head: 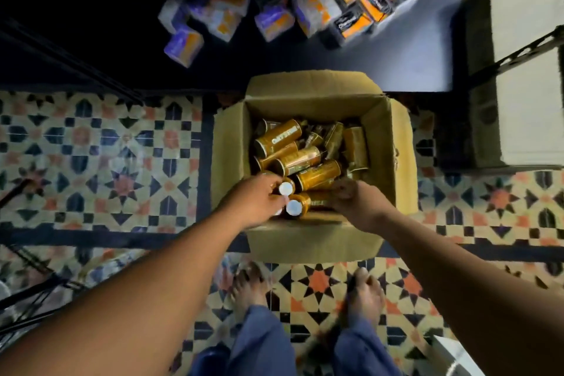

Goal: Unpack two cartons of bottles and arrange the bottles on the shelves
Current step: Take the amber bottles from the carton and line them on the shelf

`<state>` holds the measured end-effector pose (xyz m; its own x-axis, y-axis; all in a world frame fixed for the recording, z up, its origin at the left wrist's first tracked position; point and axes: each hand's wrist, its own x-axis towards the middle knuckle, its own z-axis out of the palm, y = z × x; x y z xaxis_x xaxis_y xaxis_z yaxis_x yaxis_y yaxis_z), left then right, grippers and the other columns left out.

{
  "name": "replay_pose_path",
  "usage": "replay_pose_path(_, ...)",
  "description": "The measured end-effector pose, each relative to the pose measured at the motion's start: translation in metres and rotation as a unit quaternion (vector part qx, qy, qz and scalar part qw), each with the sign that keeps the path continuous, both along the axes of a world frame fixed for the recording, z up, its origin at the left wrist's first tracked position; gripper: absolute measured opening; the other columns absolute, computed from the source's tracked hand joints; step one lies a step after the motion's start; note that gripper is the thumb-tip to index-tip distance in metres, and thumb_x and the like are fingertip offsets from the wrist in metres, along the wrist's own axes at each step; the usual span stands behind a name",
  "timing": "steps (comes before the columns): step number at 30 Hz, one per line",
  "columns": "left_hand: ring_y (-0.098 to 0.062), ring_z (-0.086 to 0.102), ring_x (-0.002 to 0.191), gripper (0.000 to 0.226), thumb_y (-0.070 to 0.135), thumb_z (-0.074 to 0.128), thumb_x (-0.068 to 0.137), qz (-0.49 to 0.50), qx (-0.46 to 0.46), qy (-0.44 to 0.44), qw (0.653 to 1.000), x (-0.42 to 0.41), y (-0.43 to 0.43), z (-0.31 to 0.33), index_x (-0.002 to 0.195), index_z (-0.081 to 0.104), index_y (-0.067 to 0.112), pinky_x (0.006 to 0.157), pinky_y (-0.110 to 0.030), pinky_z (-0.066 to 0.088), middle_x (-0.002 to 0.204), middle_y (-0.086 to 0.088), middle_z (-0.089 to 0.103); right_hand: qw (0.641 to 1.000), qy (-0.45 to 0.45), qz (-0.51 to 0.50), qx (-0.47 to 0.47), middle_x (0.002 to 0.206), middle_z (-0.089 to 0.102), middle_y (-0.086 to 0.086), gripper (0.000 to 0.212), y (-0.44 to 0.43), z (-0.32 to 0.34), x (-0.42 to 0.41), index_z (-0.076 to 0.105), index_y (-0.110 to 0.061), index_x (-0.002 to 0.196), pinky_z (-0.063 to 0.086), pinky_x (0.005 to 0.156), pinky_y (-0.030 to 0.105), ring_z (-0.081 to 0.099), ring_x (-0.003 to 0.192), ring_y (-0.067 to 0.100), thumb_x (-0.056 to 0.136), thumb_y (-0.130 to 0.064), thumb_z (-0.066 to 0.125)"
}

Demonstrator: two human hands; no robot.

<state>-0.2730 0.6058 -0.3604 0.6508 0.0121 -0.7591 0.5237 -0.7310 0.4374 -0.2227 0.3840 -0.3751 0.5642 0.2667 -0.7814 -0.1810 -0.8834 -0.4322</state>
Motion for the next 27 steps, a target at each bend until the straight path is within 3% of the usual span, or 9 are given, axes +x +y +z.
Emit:
replay_pose_path(3, -0.02, 0.062, 0.111, 0.042, 0.039, 0.063, 0.096, -0.007, 0.01, -0.068, 0.998, 0.019, -0.003, -0.042, 0.136, 0.057, 0.027, 0.091, -0.04, 0.055, 0.128, -0.001, 0.065, 0.994, -0.019, -0.112, -0.003, 0.106, 0.064, -0.005, 0.039, 0.0, -0.054, 0.01, 0.057, -0.024, 0.137, 0.043, 0.059, 0.017, 0.058, 0.079, 0.0, 0.1, -0.038, 0.062)
replay_pose_path(5, -0.021, 0.063, 0.108, 0.042, 0.041, 0.063, 0.095, -0.029, 0.026, -0.104, 0.994, 0.035, -0.006, -0.068, 0.135, 0.058, 0.028, 0.088, -0.041, 0.055, 0.127, 0.0, 0.064, 0.983, -0.025, -0.183, -0.004, 0.11, 0.066, -0.003, 0.046, 0.0, -0.081, 0.017, 0.052, -0.023, 0.143, 0.048, 0.06, 0.022, 0.063, 0.08, 0.005, 0.1, -0.038, 0.062)
replay_pose_path(8, -0.023, 0.06, 0.115, 0.045, 0.038, 0.064, 0.095, -0.072, 0.031, -0.134, 0.988, 0.06, -0.016, -0.103, 0.137, 0.058, 0.024, 0.088, -0.033, 0.049, 0.131, -0.002, 0.062, 0.97, -0.036, -0.241, -0.009, 0.129, 0.064, 0.002, 0.053, -0.002, -0.112, 0.024, 0.044, -0.025, 0.15, 0.06, 0.077, 0.034, 0.068, 0.099, 0.017, 0.101, -0.038, 0.06)
replay_pose_path(11, -0.025, 0.051, 0.129, 0.052, 0.038, 0.062, 0.097, -0.114, 0.03, -0.134, 0.984, 0.081, -0.029, -0.13, 0.145, 0.048, 0.026, 0.097, -0.037, 0.046, 0.142, -0.003, 0.054, 0.966, -0.044, -0.254, -0.025, 0.14, 0.059, 0.004, 0.058, -0.005, -0.138, 0.027, 0.037, -0.024, 0.154, 0.058, 0.095, 0.044, 0.063, 0.119, 0.023, 0.102, -0.039, 0.057)
replay_pose_path(16, -0.027, 0.04, 0.14, 0.063, 0.041, 0.06, 0.097, -0.153, 0.046, -0.104, 0.982, 0.1, -0.047, -0.164, 0.153, 0.032, 0.032, 0.105, -0.045, 0.045, 0.155, -0.003, 0.042, 0.96, -0.03, -0.279, -0.005, 0.142, 0.054, 0.008, 0.06, 0.001, -0.172, 0.03, 0.018, -0.032, 0.157, 0.056, 0.093, 0.045, 0.06, 0.122, 0.028, 0.106, -0.027, 0.05)
replay_pose_path(20, -0.031, 0.039, 0.14, 0.069, 0.044, 0.061, 0.096, -0.222, 0.105, -0.106, 0.964, 0.102, -0.06, -0.175, 0.153, 0.027, 0.029, 0.107, -0.049, 0.038, 0.149, -0.006, 0.049, 0.941, -0.014, -0.335, 0.051, 0.143, 0.052, 0.013, 0.062, 0.005, -0.183, 0.029, 0.011, -0.034, 0.157, 0.052, 0.075, 0.035, 0.062, 0.117, 0.031, 0.107, -0.02, 0.047)
replay_pose_path(22, -0.031, 0.039, 0.138, 0.069, 0.042, 0.061, 0.096, -0.233, 0.129, -0.118, 0.957, 0.101, -0.062, -0.178, 0.154, 0.024, 0.028, 0.107, -0.048, 0.036, 0.146, -0.006, 0.052, 0.919, -0.008, -0.382, 0.093, 0.149, 0.047, 0.012, 0.061, 0.003, -0.184, 0.028, 0.013, -0.034, 0.155, 0.052, 0.081, 0.035, 0.059, 0.121, 0.029, 0.107, -0.017, 0.047)
replay_pose_path(24, -0.031, 0.039, 0.138, 0.069, 0.036, 0.06, 0.098, -0.211, 0.128, -0.134, 0.96, 0.1, -0.06, -0.18, 0.155, 0.023, 0.028, 0.108, -0.048, 0.035, 0.146, -0.006, 0.052, 0.899, -0.008, -0.421, 0.121, 0.154, 0.041, 0.008, 0.062, 0.001, -0.181, 0.026, 0.015, -0.034, 0.156, 0.05, 0.098, 0.04, 0.051, 0.133, 0.029, 0.107, -0.017, 0.048)
replay_pose_path(27, -0.032, 0.035, 0.141, 0.072, 0.029, 0.06, 0.098, -0.186, 0.103, -0.135, 0.968, 0.101, -0.056, -0.177, 0.157, 0.02, 0.026, 0.11, -0.047, 0.036, 0.15, -0.008, 0.047, 0.876, 0.005, -0.458, 0.151, 0.153, 0.043, 0.006, 0.062, 0.001, -0.181, 0.026, 0.016, -0.036, 0.155, 0.048, 0.108, 0.051, 0.051, 0.135, 0.03, 0.105, -0.029, 0.054)
